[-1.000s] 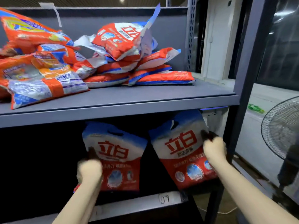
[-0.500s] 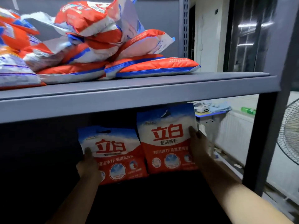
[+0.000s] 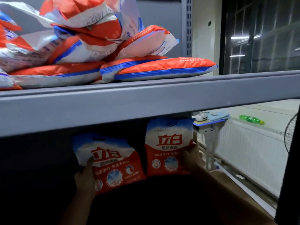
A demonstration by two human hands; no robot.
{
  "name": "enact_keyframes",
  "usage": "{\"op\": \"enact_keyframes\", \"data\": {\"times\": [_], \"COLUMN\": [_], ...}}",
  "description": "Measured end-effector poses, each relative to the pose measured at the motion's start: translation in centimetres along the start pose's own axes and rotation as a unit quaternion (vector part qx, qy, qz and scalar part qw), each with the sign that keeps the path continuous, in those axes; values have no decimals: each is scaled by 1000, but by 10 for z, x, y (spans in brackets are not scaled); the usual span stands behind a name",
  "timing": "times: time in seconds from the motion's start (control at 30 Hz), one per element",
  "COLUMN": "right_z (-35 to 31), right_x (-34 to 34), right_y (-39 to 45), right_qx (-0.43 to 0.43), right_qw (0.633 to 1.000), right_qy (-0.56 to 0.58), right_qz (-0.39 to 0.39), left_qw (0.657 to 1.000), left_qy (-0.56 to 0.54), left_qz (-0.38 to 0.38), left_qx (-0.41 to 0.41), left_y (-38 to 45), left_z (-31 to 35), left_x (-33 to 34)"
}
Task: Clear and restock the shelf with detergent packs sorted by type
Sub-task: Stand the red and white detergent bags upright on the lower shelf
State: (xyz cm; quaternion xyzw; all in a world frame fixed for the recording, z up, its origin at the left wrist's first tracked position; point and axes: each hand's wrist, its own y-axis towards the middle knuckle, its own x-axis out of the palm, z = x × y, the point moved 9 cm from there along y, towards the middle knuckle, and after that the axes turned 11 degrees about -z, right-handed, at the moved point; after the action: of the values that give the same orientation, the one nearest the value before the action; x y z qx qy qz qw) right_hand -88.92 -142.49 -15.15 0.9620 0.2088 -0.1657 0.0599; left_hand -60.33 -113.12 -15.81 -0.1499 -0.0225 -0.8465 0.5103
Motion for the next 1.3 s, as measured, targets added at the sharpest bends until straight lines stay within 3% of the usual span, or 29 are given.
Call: {"op": "enact_keyframes", "data": {"times": [0.07,0.2,0.3,0.4,0.47,0.5,0.6,0.7,0.8,0.87,1.07,1.3], "right_z": [10,-7,-1,26,23,7,8,10,6,8,-15,-60], "right_x": [5,11,18,24,20,18,16,23,27,25,13,-8], "right_y": [12,13,25,40,29,11,1,-1,-6,-7,-43,-98], "right_qx": [-16,-102,-122,-106,-105,-107,-86,-102,-103,-108,-80,-103], "right_qw": [995,984,985,988,992,993,995,991,988,985,983,968], "right_qy": [92,139,107,84,43,30,-14,-49,-40,-36,-52,-172], "right_qz": [-31,-51,-58,-79,-54,-47,-41,-75,-106,-127,-155,-152], "left_qw": [1000,997,990,927,863,833,747,706,744,773,793,783], "left_qy": [2,55,142,333,439,495,600,599,564,522,526,566], "left_qz": [-16,-52,2,173,225,184,-55,-183,-293,-321,-250,-182], "left_qx": [-5,-1,-10,-1,108,163,281,331,206,162,181,183], "left_y": [7,22,36,12,-21,-30,-43,-45,-16,-10,-45,-111], "left_z": [1,10,6,16,45,53,42,46,35,28,33,59], "left_x": [3,16,5,-15,0,18,89,143,167,167,143,123]}}
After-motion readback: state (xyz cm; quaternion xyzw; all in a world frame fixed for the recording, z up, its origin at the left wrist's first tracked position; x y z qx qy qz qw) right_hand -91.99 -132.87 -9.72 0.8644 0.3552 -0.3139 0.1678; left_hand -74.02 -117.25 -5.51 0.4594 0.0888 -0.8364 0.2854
